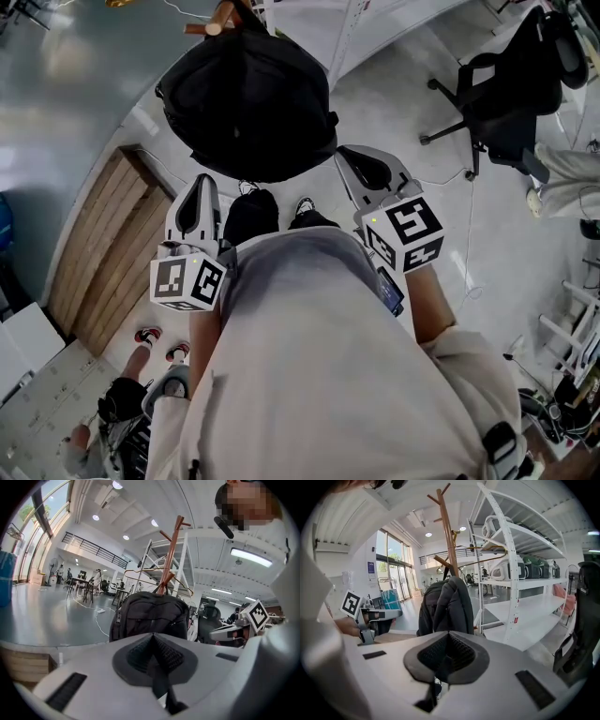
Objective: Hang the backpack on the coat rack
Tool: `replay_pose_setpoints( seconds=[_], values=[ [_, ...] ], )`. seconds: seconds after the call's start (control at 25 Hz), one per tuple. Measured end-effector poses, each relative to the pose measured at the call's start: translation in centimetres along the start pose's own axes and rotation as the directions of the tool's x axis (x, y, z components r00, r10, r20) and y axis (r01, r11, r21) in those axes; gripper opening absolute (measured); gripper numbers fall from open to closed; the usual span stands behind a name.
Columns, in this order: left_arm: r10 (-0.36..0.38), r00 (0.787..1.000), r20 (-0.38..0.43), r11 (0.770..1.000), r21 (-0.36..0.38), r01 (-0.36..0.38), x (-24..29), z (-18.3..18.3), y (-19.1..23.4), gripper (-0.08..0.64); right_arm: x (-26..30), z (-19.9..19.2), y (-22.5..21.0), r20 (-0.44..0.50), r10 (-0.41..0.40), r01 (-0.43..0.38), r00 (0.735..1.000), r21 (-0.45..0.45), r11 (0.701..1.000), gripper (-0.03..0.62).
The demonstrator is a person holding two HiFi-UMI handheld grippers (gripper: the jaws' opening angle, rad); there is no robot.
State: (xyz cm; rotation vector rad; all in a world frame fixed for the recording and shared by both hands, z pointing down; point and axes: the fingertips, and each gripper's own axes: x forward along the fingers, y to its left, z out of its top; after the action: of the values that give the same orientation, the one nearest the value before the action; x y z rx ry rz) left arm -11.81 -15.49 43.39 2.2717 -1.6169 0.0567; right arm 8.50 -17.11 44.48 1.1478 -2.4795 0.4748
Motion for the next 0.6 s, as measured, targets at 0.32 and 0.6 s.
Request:
replay_pose_setpoints(
  seconds=[0.32, 0.6],
  values=[
    [0.014, 0.999, -0.031, 1.0, 0.012, -0.013, 0.4, -0.3, -0.1, 0.006, 0.2, -0.4, 0.1, -0.023, -0.004, 0.004, 1.0, -0.014, 1.0, 0.009],
    [0.029, 0.998, -0.063, 1.0, 0.011, -0.029, 0.6, -1.2, -0.1, 0.006, 0.3, -1.2, -0.8, -0.062, -0.057, 0.056, 0.996, -0.009, 0.998, 0.009]
  ],
)
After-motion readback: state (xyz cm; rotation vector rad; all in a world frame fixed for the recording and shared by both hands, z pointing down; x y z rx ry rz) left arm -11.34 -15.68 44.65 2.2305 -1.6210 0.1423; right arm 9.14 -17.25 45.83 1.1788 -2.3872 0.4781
